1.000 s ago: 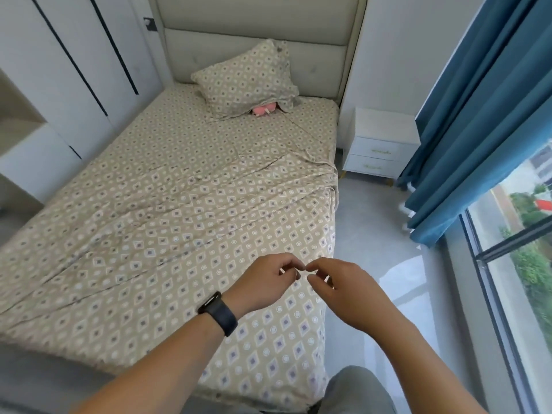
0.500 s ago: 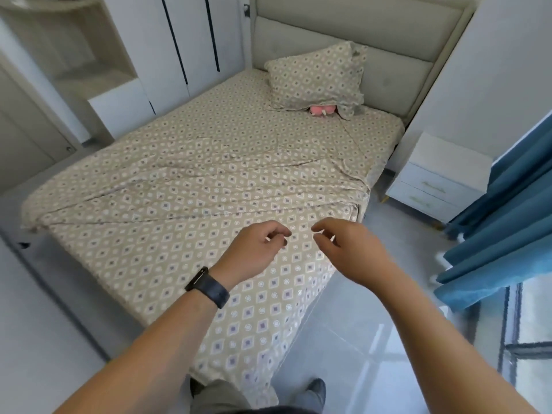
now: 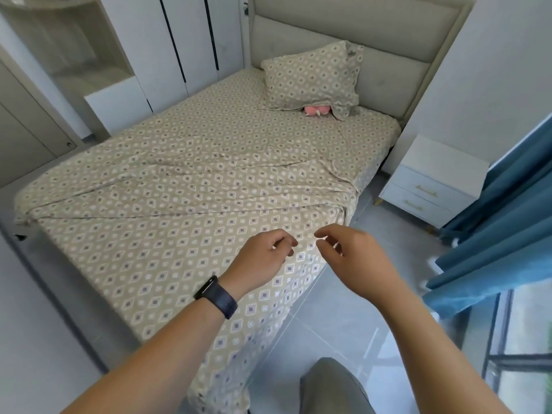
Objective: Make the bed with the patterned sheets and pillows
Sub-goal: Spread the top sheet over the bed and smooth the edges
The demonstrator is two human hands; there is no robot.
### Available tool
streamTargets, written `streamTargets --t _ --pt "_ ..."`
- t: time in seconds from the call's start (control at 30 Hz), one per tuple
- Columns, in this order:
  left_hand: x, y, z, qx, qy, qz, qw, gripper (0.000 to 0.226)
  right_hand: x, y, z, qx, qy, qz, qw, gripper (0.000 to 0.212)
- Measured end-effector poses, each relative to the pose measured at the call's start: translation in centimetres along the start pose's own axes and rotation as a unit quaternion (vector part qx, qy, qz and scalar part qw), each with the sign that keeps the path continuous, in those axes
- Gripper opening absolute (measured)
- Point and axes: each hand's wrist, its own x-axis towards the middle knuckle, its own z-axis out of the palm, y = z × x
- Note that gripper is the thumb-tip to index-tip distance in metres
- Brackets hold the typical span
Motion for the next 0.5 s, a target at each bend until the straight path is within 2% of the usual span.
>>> streamTargets --t 0.13,0.27,0.5 --pt "3.5 1.6 3.7 0.016 -0.03 -0.011 0.999 0.024 2.1 5.1 -0.8 0.01 -0.023 0.007 1.0 0.02" --pt "8.2 3.4 5.6 0.019 0.018 -0.026 0.999 0.023 5.7 8.4 -3.1 0.008 -0.092 -0.059 0.994 0.024" --pt "16.7 9.7 10.3 0.024 0.031 -0.024 0.999 0.022 13.9 15.8 -9.3 -0.011 -0.086 -0.077 0.993 0.022"
